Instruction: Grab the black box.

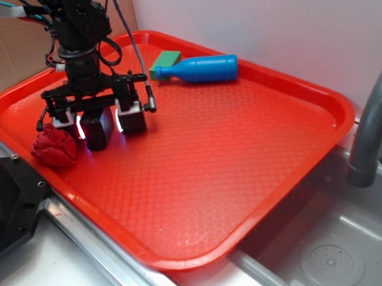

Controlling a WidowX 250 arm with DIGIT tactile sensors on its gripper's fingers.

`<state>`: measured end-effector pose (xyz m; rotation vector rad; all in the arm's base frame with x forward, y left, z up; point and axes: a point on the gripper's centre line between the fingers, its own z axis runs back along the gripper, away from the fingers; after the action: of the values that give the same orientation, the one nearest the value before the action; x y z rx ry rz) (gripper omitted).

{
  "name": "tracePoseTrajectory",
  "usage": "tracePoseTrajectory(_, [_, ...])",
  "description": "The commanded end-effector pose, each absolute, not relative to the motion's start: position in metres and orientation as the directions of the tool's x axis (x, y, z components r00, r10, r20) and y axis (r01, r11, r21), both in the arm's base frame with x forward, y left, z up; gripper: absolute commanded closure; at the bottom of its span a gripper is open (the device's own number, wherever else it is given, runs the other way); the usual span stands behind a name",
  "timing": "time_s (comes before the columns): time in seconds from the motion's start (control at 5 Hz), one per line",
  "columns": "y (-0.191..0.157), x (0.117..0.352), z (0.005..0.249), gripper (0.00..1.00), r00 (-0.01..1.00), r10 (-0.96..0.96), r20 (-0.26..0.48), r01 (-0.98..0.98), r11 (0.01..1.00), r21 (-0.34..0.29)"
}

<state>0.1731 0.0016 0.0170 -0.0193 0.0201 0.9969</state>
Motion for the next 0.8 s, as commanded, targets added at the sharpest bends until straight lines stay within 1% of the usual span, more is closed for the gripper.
tracePoseTrajectory(0.0, [0.012,0.184,0.019,1.0,0.624,0.781,-0.027,-0.781,0.624,0.005])
tracePoseTrajectory(0.2, [0.013,0.199,0.051,1.0,0.762,0.647,0.014,-0.647,0.763,-0.005])
tracePoseTrajectory(0.4, [0.018,0.207,0.081,1.0,0.83,0.557,0.027,-0.556,0.831,-0.019])
tracePoseTrajectory(0.6, [0.035,0.217,0.111,1.0,0.867,0.495,0.06,-0.497,0.868,0.004])
